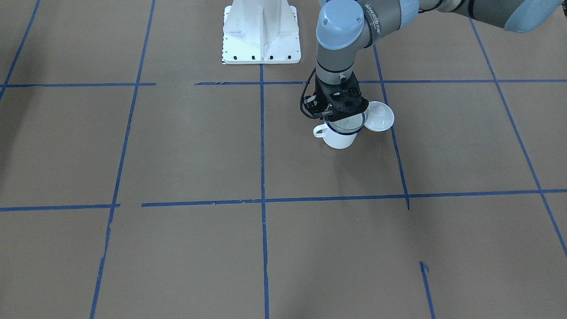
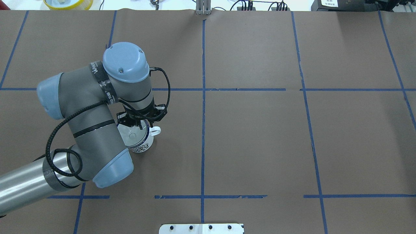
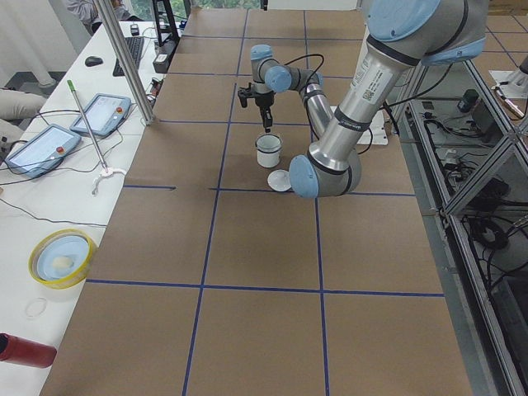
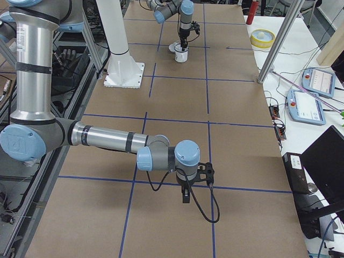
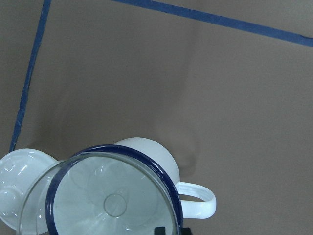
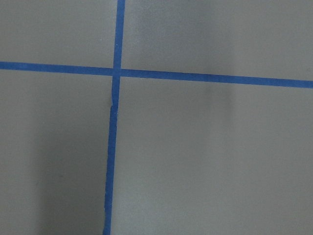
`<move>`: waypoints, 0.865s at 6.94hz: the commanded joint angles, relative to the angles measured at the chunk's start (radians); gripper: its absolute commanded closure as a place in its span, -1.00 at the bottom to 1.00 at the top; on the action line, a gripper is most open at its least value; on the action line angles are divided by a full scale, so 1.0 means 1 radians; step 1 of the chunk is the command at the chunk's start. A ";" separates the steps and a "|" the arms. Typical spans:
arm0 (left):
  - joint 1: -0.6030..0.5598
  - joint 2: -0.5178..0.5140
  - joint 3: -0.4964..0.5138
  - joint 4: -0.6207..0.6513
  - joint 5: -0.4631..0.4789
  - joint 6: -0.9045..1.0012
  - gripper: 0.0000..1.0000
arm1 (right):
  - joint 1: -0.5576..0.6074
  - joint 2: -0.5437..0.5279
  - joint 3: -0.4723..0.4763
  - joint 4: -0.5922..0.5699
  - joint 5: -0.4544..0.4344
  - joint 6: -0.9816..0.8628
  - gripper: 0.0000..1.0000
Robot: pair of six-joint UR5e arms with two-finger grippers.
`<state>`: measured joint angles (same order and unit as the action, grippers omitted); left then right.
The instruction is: Place funnel on cup
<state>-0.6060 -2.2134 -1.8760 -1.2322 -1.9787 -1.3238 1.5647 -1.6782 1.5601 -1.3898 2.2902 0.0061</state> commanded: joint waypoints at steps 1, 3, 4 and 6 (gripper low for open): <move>-0.134 0.090 -0.165 -0.048 -0.011 0.241 -1.00 | 0.000 0.000 0.000 0.000 0.000 0.000 -1.00; -0.366 0.161 -0.170 -0.104 -0.130 0.555 -1.00 | 0.000 0.000 0.000 0.000 0.000 0.000 -1.00; -0.506 0.211 -0.170 -0.104 -0.205 0.753 -1.00 | 0.000 0.000 0.000 0.000 0.000 0.000 -1.00; -0.734 0.396 -0.149 -0.104 -0.296 1.184 -1.00 | 0.000 0.000 0.000 0.000 0.000 0.000 -1.00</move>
<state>-1.1995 -1.9318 -2.0378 -1.3351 -2.2270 -0.4085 1.5647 -1.6782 1.5601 -1.3898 2.2902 0.0062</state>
